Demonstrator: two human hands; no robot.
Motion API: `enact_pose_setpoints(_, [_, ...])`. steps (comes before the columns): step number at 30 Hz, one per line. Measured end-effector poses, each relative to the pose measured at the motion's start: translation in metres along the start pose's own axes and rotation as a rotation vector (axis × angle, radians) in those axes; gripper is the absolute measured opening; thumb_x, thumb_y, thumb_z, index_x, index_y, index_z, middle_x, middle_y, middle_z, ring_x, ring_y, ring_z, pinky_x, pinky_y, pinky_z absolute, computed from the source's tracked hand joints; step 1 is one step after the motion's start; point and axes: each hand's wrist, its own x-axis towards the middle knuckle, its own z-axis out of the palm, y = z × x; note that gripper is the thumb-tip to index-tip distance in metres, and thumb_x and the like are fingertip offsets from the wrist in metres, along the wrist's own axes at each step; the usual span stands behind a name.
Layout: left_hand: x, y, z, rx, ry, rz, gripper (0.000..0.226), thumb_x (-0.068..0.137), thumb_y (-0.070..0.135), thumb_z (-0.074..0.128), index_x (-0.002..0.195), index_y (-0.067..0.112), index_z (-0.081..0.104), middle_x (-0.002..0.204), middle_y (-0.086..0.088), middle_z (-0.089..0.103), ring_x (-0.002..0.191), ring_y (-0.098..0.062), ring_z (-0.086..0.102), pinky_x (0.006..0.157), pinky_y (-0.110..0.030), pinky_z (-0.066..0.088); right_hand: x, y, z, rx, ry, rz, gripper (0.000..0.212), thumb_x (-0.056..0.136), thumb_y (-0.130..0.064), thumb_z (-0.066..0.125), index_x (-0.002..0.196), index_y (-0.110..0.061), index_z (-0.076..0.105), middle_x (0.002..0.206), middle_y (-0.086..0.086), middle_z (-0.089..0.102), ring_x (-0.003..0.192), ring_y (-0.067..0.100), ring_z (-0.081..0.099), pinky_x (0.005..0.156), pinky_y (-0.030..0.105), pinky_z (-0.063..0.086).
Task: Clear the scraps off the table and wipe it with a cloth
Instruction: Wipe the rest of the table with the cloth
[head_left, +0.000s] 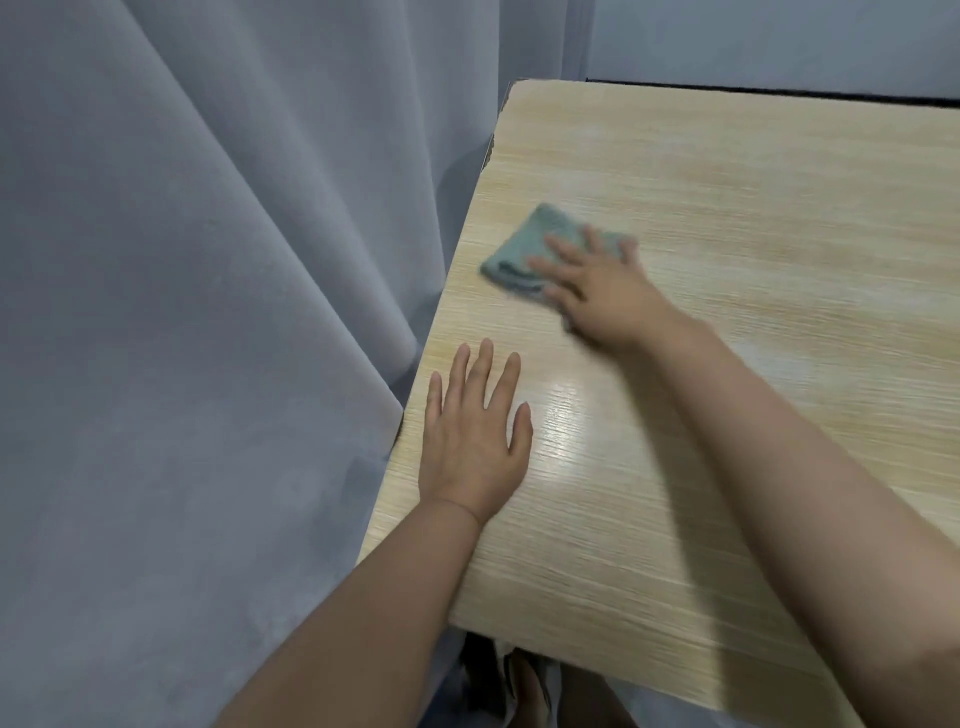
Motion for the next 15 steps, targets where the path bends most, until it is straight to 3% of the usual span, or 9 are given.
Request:
enact_pose_setpoints(3, [-0.001, 0.000, -0.001, 0.005, -0.045, -0.007, 0.060, 0.092, 0.044, 0.012, 0.148, 0.027, 0.023, 0.158, 0.000, 0.014, 0.146, -0.018, 0.002, 0.118, -0.040, 0.003, -0.005, 0.047, -0.012, 0.091, 0.092, 0.324, 0.046, 0.101, -0.039, 0.029, 0.146, -0.035, 0.026, 0.158, -0.002, 0.011, 0.145, 0.029, -0.002, 0.113, 0.057, -0.004])
enact_pose_setpoints(5, [-0.001, 0.000, -0.003, 0.015, -0.053, -0.005, 0.061, 0.092, 0.045, 0.009, 0.149, 0.027, 0.020, 0.158, 0.000, 0.011, 0.146, -0.018, 0.000, 0.119, -0.039, 0.002, -0.011, 0.047, -0.012, 0.072, 0.125, 0.425, 0.046, 0.101, -0.038, 0.028, 0.147, -0.034, 0.025, 0.158, -0.001, 0.012, 0.145, 0.033, -0.002, 0.111, 0.060, -0.005])
enact_pose_setpoints(7, [-0.001, 0.000, -0.003, 0.014, -0.048, -0.003, 0.061, 0.092, 0.045, 0.009, 0.149, 0.027, 0.021, 0.158, 0.000, 0.012, 0.146, -0.018, 0.002, 0.118, -0.039, 0.002, -0.014, 0.022, -0.004, 0.038, 0.116, 0.364, 0.046, 0.101, -0.037, 0.029, 0.146, -0.032, 0.027, 0.158, -0.001, 0.014, 0.144, 0.036, -0.002, 0.108, 0.064, -0.003])
enact_pose_setpoints(11, [0.000, 0.001, -0.003, 0.005, -0.014, -0.001, 0.061, 0.091, 0.045, 0.014, 0.147, 0.025, 0.029, 0.156, -0.003, 0.022, 0.145, -0.021, 0.010, 0.117, -0.041, 0.007, -0.034, -0.042, 0.020, 0.036, 0.027, -0.019, 0.045, 0.102, -0.036, 0.028, 0.146, -0.035, 0.024, 0.158, -0.007, 0.011, 0.145, 0.031, -0.006, 0.111, 0.058, -0.007])
enact_pose_setpoints(15, [-0.001, 0.001, -0.006, -0.003, -0.029, -0.004, 0.058, 0.094, 0.044, 0.015, 0.147, 0.026, 0.028, 0.157, -0.001, 0.019, 0.146, -0.020, 0.007, 0.117, -0.039, 0.003, -0.039, -0.024, 0.012, 0.033, 0.012, -0.023, 0.044, 0.102, -0.036, 0.028, 0.146, -0.037, 0.023, 0.158, -0.007, 0.011, 0.146, 0.024, -0.003, 0.114, 0.052, -0.005])
